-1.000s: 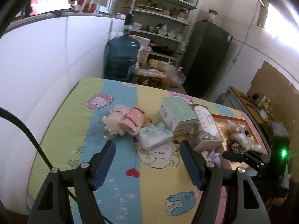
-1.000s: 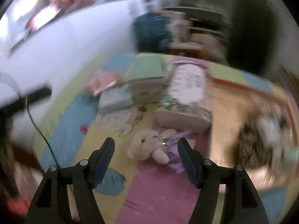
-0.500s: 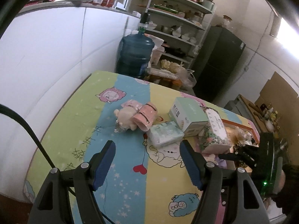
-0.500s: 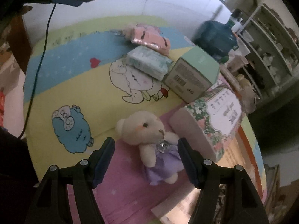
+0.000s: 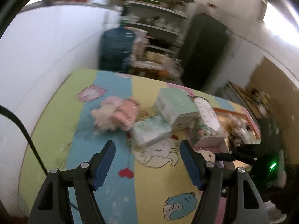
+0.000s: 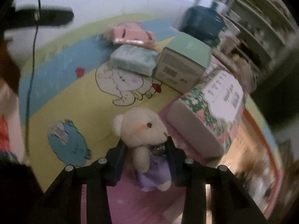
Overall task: Organize soft objects
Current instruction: 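Grasp the cream plush bear in the purple dress with the right gripper, then grasp a second white-green tissue pack with the left gripper while the right gripper holds the bear, then carry the tissue pack and plush bear toward the wooden box with both grippers, then lower the tissue pack and plush bear into the wooden box with both grippers, then open the left gripper on the tissue pack while the right gripper releases the bear, then move both open grippers back over the pink items on the table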
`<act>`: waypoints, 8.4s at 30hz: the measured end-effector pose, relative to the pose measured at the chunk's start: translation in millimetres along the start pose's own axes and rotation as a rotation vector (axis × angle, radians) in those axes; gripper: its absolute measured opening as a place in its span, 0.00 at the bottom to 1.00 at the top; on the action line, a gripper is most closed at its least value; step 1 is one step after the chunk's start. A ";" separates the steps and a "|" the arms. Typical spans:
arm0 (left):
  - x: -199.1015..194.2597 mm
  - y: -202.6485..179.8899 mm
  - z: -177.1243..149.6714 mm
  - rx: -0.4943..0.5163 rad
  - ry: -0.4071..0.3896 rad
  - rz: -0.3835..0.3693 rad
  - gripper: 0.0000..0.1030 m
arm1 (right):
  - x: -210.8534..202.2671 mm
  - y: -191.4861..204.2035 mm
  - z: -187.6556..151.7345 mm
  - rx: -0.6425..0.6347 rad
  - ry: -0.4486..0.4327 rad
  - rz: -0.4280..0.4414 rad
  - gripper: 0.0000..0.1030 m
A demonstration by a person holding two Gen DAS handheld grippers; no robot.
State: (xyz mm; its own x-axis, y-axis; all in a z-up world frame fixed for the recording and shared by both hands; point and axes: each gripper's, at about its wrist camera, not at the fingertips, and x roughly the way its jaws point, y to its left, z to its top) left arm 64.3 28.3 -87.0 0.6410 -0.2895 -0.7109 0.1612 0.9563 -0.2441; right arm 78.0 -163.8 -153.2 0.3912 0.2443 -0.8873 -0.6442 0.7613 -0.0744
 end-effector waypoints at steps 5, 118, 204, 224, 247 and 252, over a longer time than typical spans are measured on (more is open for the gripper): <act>33.6 -20.0 17.5 0.270 0.058 -0.160 0.69 | -33.2 -5.2 -7.1 0.214 -0.059 0.052 0.40; 103.8 -250.7 18.1 0.266 0.072 -0.238 0.28 | -153.7 -155.1 -156.5 0.690 -0.263 -0.161 0.41; 108.1 -235.0 40.1 0.162 0.039 -0.159 0.61 | -129.5 -178.0 -141.8 0.698 -0.272 -0.100 0.60; 56.4 -174.4 35.9 0.115 -0.024 -0.116 0.61 | -138.8 -123.4 -101.4 0.612 -0.306 -0.084 0.60; 11.0 -92.2 33.8 0.071 -0.065 -0.089 0.61 | -135.3 -56.3 -43.0 0.550 -0.347 -0.066 0.60; 3.6 -73.0 31.6 0.062 -0.068 -0.081 0.61 | -128.3 -38.5 -30.2 0.542 -0.344 -0.054 0.61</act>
State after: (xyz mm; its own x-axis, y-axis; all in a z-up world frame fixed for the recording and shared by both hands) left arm 78.5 -41.2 -50.9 0.6731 -0.3642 -0.6437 0.2588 0.9313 -0.2563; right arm 32.8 -242.6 -50.3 0.6604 0.3069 -0.6854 -0.2290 0.9515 0.2054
